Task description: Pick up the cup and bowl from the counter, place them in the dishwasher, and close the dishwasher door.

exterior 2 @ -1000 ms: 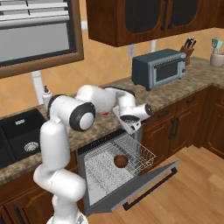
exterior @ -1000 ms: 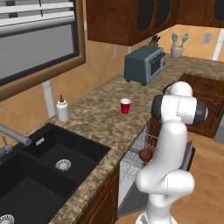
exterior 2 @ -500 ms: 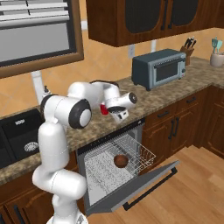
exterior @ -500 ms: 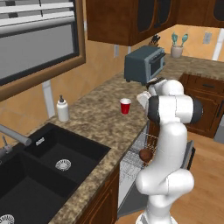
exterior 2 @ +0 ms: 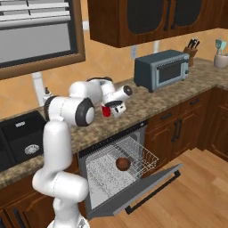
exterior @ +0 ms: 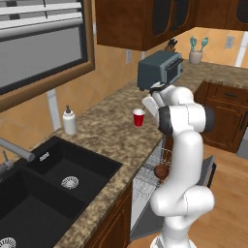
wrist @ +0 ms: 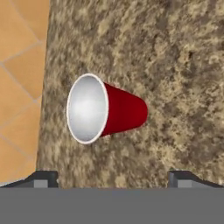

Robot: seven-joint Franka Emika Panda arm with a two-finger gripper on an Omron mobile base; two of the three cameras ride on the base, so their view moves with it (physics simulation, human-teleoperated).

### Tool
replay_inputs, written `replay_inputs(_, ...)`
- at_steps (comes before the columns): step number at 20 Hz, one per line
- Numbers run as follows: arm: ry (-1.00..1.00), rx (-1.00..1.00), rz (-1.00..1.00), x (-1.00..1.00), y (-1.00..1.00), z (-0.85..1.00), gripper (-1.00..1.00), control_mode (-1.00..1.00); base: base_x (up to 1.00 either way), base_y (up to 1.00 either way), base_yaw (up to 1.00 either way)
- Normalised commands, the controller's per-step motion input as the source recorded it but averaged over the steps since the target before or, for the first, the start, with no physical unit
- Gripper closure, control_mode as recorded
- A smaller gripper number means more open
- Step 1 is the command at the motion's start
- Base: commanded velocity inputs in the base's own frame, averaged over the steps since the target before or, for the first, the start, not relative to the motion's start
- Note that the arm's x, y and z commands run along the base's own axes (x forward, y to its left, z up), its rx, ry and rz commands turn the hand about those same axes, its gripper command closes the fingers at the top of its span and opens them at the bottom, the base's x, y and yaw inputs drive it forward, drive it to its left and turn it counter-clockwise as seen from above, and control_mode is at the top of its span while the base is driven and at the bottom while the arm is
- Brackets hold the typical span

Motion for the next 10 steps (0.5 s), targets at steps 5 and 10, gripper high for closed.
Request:
replay_inputs(5, 0.07, -0.06, -0.12, 0.59, 0.06, 0.0, -1.0, -1.0, 0.0, 0.0, 0.0)
replay_inputs(10, 0.1, -0.09, -0.14, 0.39, 0.0, -0.03, -1.0, -1.0, 0.0, 0.0, 0.0)
